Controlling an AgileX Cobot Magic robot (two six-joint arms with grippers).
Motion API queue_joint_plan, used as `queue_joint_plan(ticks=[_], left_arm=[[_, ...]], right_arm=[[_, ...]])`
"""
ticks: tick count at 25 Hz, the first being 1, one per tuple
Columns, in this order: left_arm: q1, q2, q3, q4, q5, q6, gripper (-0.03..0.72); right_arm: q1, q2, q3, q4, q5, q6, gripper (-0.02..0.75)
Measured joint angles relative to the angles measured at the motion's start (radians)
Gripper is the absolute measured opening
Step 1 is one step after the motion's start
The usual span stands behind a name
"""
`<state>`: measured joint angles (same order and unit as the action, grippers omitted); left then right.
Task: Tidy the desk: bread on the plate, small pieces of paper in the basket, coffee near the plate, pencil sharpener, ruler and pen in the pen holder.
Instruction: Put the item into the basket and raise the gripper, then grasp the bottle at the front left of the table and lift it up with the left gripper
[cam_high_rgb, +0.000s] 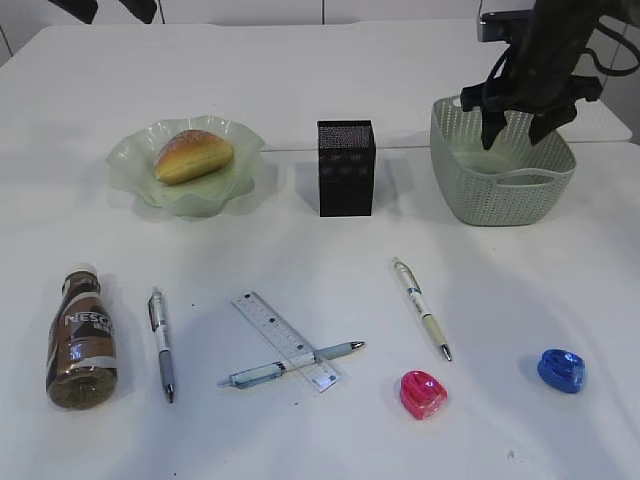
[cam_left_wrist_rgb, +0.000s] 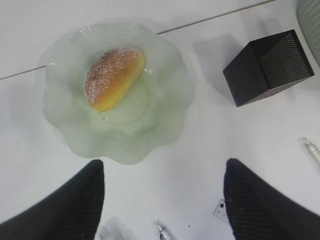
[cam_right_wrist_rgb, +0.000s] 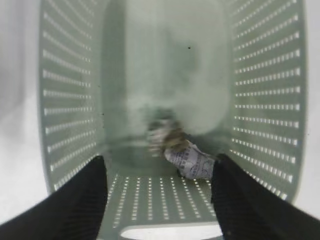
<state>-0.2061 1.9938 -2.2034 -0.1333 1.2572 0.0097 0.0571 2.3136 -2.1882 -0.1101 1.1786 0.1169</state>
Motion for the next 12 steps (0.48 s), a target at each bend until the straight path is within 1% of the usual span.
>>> queue_joint_plan(ticks=[3, 8, 12], left_arm=[[0.0, 0.0, 0.0, 0.0, 0.0, -0.01, 0.526], [0.0, -0.033, 0.0, 0.009, 0.0, -0.01, 0.526], [0.0, -0.089, 0.0, 0.025, 0.001, -0.01, 0.526]], right_arm=[[0.0, 0.0, 0.0, -0.002, 0.044, 0.0, 0.526], [0.0, -0.003, 0.0, 0.001, 0.051, 0.0, 0.529], [-0.001, -0.056, 0.0, 0.039, 0.055, 0.0, 0.529]])
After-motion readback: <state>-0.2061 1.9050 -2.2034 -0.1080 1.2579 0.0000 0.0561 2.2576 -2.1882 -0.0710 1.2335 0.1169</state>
